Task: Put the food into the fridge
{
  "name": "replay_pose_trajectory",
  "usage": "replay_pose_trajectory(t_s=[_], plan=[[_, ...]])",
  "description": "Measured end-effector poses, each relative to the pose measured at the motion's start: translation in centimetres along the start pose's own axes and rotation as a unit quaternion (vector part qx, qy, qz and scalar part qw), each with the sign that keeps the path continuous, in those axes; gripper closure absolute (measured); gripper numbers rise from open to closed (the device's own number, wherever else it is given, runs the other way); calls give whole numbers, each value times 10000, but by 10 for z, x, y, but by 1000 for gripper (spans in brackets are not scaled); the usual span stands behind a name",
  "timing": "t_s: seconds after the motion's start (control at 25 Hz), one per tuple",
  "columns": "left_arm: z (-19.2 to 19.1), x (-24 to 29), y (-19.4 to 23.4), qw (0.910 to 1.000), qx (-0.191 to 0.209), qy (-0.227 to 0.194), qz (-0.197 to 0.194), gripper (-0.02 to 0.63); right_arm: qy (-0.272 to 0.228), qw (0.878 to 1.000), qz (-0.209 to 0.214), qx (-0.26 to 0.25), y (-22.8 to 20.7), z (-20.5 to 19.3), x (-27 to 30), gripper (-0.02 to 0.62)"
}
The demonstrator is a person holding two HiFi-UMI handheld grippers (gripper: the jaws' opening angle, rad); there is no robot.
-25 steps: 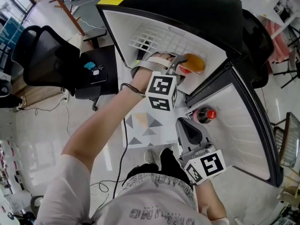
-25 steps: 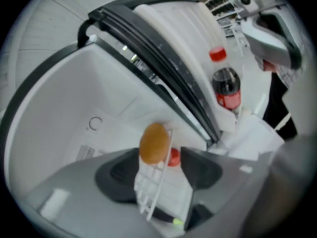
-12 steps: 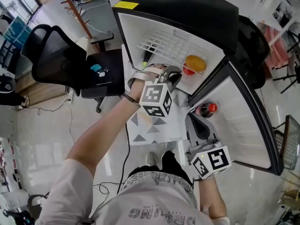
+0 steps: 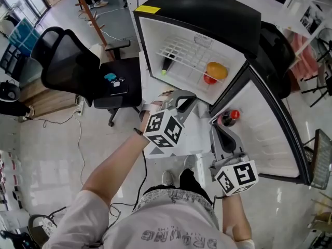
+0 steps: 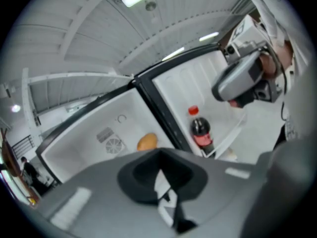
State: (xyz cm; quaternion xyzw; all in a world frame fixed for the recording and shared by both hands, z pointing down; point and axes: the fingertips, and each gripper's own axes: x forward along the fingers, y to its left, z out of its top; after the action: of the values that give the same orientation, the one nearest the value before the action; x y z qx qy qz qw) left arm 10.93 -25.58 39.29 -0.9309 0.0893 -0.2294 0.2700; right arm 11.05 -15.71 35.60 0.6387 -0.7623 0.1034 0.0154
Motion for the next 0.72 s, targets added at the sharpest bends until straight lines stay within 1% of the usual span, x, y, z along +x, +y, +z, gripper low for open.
replay_pose_trajectory(t_s=[0.16, 0.32, 0.6, 0.72], plan=[[-4, -25, -2, 9988, -456, -74, 159, 600, -62, 10000, -15, -58, 4, 4, -7, 594], [-6, -51, -5, 9941, -991, -205, 385, 600, -80, 9999, -16, -98, 7, 5, -13, 594], [-6, -81, -14, 9840, -1617, -436, 611, 600, -69, 9999, 22, -153, 14, 5, -21, 594], [-10, -88, -22, 9793, -1851, -449, 679, 600, -80, 9998, 32, -168, 16, 6, -23, 594]])
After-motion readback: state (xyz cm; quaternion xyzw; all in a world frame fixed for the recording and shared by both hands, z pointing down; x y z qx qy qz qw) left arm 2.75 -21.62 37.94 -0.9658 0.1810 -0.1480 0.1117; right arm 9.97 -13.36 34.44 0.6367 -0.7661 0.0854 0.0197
